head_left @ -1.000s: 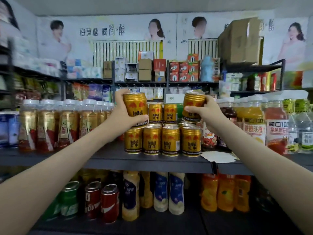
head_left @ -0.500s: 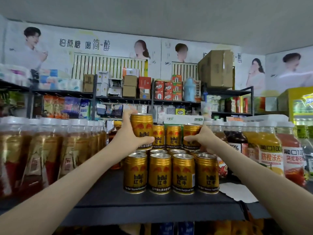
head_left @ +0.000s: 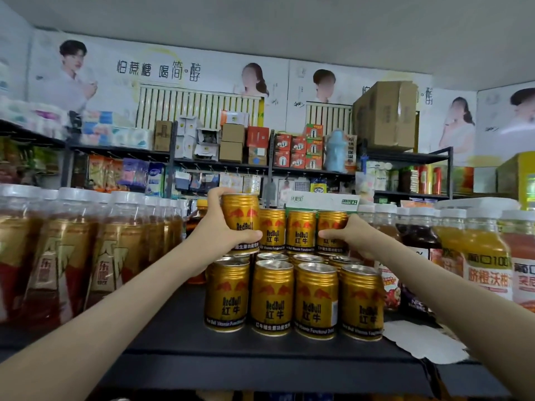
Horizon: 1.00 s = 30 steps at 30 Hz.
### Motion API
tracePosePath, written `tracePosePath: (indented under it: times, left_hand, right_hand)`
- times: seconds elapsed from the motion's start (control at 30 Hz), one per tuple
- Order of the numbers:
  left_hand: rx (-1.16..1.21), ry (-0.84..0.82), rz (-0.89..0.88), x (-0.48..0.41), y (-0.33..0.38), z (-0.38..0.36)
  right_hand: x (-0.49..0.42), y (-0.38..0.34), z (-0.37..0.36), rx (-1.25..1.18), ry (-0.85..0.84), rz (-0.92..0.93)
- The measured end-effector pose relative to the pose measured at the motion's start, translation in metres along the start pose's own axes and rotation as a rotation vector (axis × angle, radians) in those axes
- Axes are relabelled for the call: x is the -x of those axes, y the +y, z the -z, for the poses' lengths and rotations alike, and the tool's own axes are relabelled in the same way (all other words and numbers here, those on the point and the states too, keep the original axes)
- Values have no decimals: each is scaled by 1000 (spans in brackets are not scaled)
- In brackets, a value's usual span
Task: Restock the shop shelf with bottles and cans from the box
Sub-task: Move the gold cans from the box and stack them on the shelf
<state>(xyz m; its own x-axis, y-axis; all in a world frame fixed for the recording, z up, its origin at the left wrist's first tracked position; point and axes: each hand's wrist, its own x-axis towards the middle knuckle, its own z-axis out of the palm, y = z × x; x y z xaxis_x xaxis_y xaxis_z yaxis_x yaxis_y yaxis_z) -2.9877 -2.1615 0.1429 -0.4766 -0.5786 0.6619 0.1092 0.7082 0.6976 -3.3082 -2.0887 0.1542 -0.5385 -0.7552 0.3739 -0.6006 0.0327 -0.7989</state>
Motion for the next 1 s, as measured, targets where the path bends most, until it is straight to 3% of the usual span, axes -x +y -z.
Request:
tracePosePath:
  times: [0.53, 0.77, 1.0]
  left_hand:
    - [-67, 0, 16, -18, -21, 2]
    - [-63, -28, 14, -22, -24, -6]
    - [-96, -31, 45, -30, -23, 9]
  right_hand:
    - [20, -19, -16, 47, 160, -28]
    - [22, -21, -12, 85, 94, -63]
    - [56, -50, -16, 369, 229, 317]
